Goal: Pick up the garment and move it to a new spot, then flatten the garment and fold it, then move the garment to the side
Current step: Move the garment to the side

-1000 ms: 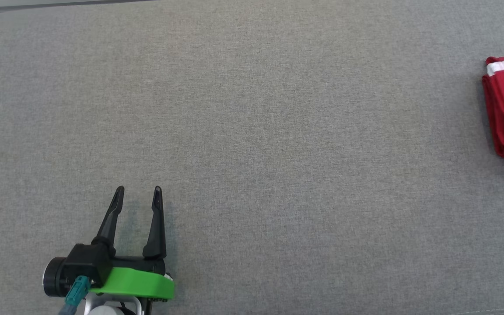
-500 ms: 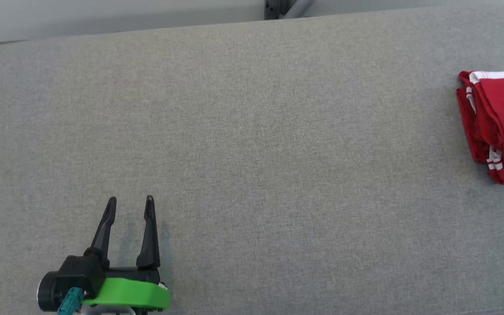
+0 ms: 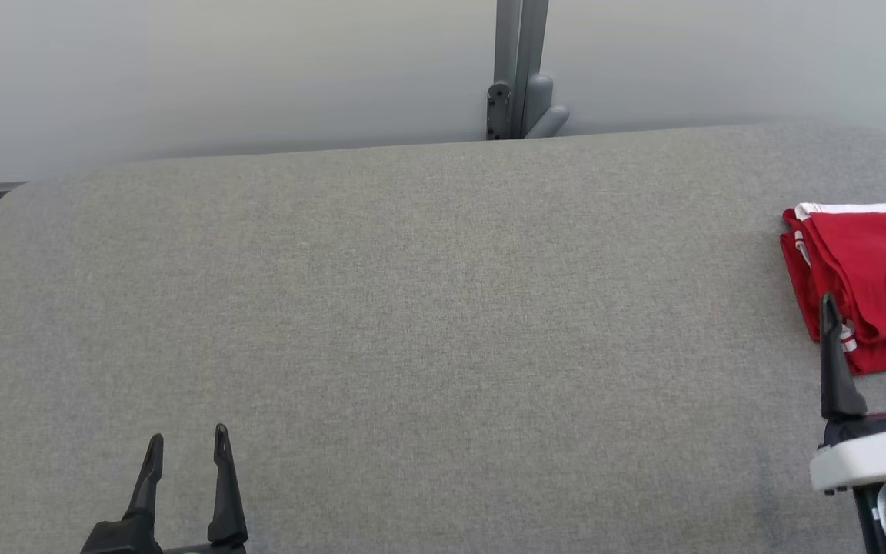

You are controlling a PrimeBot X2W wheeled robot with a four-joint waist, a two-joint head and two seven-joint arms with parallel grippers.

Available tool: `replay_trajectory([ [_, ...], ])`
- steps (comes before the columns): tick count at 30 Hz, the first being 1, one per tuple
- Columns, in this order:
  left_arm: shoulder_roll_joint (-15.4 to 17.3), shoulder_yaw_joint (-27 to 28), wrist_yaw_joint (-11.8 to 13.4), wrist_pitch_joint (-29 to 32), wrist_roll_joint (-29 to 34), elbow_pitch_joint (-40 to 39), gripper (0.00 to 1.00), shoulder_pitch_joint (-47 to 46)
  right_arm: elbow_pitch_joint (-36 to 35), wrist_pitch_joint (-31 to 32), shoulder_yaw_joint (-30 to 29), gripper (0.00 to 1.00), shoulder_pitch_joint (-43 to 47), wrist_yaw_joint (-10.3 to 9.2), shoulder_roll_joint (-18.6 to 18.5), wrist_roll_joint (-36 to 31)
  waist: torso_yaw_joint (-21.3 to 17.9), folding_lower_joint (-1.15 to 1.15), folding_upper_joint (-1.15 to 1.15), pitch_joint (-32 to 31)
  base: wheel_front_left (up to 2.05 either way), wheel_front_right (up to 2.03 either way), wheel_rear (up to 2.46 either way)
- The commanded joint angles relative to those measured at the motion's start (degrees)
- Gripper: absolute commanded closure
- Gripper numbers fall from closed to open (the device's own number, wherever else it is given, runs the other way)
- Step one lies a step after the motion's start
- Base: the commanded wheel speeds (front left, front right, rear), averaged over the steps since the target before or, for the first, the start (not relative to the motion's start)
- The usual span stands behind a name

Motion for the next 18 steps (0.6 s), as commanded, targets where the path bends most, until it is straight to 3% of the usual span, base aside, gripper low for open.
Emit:
replay_trajectory([
  [1, 0.08, 0.12, 0.26, 0.00, 0.45, -0.15, 0.00, 0.76, 1.02, -0.96, 0.01, 0.00, 1.84, -0.10, 1.26, -0.81, 1.33, 0.00, 0.00, -2.45, 0.00, 0.00, 0.00],
  [9, 0.09, -0.22, -0.26, 0.00, 0.62, 1.71, 0.00, 1.12, 2.85, -1.66, 0.57, 0.00, 7.78, -0.10, 6.42, -4.01, 2.85, 0.00, 0.00, -4.69, 0.00, 0.00, 0.00],
  [18, 0.09, -0.40, -1.31, 0.00, 1.14, 1.70, 0.00, 0.84, 5.15, -1.68, -1.42, 0.00, 10.22, -0.09, 7.99, -3.93, 3.05, 0.00, 0.00, -5.59, 0.00, 0.00, 0.00],
])
